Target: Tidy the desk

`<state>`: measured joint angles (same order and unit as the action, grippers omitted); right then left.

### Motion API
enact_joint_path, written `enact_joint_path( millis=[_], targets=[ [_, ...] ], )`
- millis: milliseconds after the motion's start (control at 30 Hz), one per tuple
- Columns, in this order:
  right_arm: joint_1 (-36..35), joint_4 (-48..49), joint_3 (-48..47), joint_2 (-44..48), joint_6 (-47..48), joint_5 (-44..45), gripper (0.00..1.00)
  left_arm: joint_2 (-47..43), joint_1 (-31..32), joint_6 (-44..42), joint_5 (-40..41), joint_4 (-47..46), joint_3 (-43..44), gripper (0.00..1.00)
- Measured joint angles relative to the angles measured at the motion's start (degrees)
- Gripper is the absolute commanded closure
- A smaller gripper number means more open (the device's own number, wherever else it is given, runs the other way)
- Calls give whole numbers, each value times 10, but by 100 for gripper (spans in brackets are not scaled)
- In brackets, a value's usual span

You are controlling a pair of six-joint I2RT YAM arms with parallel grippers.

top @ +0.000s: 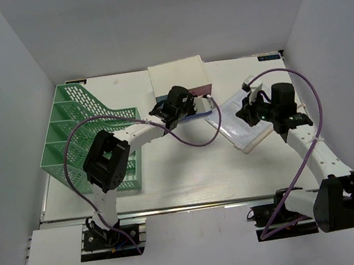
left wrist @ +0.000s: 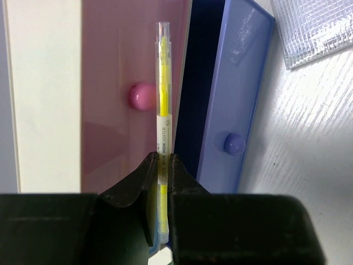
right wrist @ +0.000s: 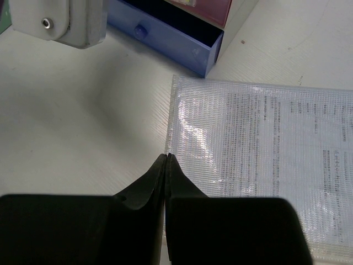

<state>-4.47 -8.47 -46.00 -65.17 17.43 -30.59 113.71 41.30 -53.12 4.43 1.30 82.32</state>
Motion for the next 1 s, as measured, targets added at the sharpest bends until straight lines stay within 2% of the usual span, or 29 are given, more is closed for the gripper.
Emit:
enact_joint_path(
  millis=[300, 433, 633, 700, 800, 1000],
  targets=[
    [0, 0, 0, 0, 1, 0, 100, 14, -3, 0, 8, -14, -3, 94],
    [0, 0, 0, 0, 3, 0, 100, 20, -6, 0, 10, -19, -4, 87],
    [0, 0, 0, 0, 6, 0, 100, 21, -7, 0, 14, -28, -13, 84],
    [0, 0, 0, 0, 7, 0, 100, 21, -7, 0, 16, -30, -14, 80],
    [0, 0, 0, 0, 8, 0, 100, 21, -7, 0, 16, -31, -14, 67],
    [0, 0, 0, 0, 8, 0, 100, 21, -7, 0, 19, -31, -21, 65]
  ],
)
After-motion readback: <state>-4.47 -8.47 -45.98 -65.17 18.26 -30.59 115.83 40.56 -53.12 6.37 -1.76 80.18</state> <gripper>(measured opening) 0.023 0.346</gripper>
